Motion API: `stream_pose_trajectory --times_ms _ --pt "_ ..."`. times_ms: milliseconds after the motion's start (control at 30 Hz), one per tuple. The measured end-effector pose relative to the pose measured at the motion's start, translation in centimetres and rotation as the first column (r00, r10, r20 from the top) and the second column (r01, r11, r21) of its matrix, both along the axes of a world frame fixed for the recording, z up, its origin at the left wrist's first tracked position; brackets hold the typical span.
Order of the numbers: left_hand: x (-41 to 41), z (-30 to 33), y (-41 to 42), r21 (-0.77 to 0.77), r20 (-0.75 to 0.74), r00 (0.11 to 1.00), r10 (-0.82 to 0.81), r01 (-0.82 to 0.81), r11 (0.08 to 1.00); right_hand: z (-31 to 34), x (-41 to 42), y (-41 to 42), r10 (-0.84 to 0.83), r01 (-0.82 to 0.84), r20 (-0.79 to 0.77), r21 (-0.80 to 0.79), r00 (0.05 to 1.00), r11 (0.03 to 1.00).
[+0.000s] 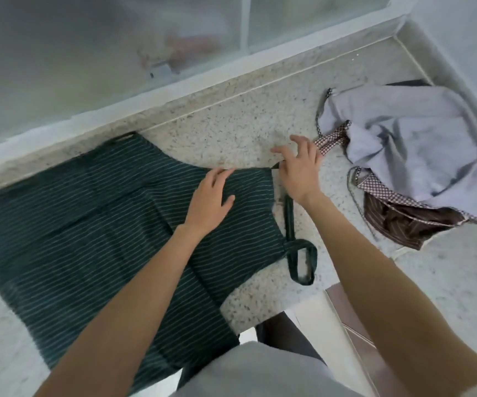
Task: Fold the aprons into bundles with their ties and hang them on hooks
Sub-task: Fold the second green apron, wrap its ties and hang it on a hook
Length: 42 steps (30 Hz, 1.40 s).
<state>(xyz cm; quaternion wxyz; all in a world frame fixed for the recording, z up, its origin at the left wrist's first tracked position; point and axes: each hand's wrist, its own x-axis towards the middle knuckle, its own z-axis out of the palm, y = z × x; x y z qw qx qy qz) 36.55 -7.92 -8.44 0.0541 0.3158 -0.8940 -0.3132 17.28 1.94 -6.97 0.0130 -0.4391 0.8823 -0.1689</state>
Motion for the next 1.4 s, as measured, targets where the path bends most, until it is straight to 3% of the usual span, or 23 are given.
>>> stream_pose_trajectory --times_ms 133,233,300,433,667,800,933,1033,1133,1233,1333,1400 --pt "2.8 -1.5 3.9 -0.13 0.162 0.977 0.137 -0.117 0.985 -1.2 2.5 4.4 0.049 -0.047 0.017 -0.102 0.999 0.994" --pt "4.5 -2.7 7.0 -0.138 0.274 0.948 0.164 -0.13 0.982 -3.6 6.0 8.6 0.231 -0.222 0.113 -0.086 0.966 0.971" --pt "4.9 -3.2 8.5 -0.121 0.344 0.918 0.198 -0.166 0.979 -5.5 7.5 10.6 0.363 -0.37 0.169 0.015 0.917 0.929" --pt "6.1 -4.0 10.0 -0.176 0.399 0.887 0.234 -0.176 0.968 -7.9 6.5 12.6 0.54 -0.551 0.125 0.288 0.833 0.783" --pt "11.0 -4.5 11.7 -0.225 0.475 0.872 0.115 -0.006 0.974 -7.4 -1.7 12.6 0.634 -0.621 0.114 0.39 0.765 0.68" --pt "13.5 -4.3 12.2 -0.166 0.411 0.908 0.082 -0.014 0.986 -5.8 -2.0 11.9 0.643 -0.65 0.144 0.323 0.752 0.688" --pt "16.8 -3.4 12.8 -0.167 0.305 0.919 0.249 -0.206 0.964 -3.4 5.2 10.3 0.67 -0.707 0.251 0.102 0.699 0.7" --pt "20.9 -2.6 13.2 -0.189 0.174 0.844 0.508 -0.477 0.858 -2.8 13.4 9.2 0.737 -0.773 0.299 0.007 0.607 0.634" --pt "26.7 -1.8 12.8 -0.166 0.086 0.589 0.803 -0.786 0.595 -2.5 22.1 7.8 0.779 -0.814 0.334 -0.055 0.53 0.578" --pt "33.3 -0.9 11.3 -0.021 0.079 0.373 0.925 -0.927 0.375 -2.5 29.9 5.9 0.801 -0.845 0.358 -0.058 0.479 0.531" --pt "40.4 -0.4 8.6 0.148 0.215 0.293 0.932 -0.953 0.265 -2.2 38.2 3.9 0.795 -0.869 0.39 0.027 0.464 0.494" --pt "40.7 -0.3 7.4 0.316 0.257 0.326 0.91 -0.918 0.239 -2.5 39.7 3.7 0.745 -0.848 0.421 0.139 0.518 0.511"
